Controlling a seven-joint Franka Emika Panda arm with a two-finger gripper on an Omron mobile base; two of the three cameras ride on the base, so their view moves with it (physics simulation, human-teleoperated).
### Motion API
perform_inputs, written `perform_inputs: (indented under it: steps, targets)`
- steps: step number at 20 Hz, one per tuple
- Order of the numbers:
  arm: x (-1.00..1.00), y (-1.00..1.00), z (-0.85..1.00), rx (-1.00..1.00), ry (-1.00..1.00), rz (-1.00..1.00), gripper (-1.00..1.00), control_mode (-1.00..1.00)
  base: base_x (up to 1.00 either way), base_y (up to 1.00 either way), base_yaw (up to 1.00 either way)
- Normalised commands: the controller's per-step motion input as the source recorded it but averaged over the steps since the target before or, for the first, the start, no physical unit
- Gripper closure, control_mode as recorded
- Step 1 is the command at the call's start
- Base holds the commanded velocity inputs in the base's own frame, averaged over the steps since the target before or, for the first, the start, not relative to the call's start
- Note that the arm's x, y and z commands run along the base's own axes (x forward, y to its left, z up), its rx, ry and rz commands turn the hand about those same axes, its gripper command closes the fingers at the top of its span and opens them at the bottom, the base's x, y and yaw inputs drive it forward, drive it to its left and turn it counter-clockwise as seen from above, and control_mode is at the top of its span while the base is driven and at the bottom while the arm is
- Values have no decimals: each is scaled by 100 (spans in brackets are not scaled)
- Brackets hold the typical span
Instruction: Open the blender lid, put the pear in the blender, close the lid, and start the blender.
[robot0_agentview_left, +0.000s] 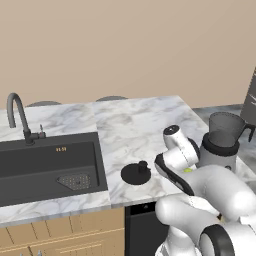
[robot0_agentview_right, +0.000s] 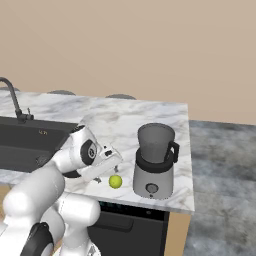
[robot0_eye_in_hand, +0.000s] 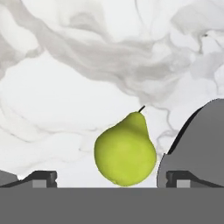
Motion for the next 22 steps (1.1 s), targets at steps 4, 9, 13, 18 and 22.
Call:
perform_inputs:
  steps: [4,9,13,18,22]
  targets:
    - [2,-14,-15,0,0,0,-100,-100,0,0,0]
    - [6,-19,-13,0,0,0,-100,-100,0,0,0]
    - [13,-4,-36,0,5,0,-100,-100,0,0,0]
    - [9,0,-35,0,7,3,-100,-100,0,0,0]
    - [0,0,-43,0,5,3,100,-100,0,0,0]
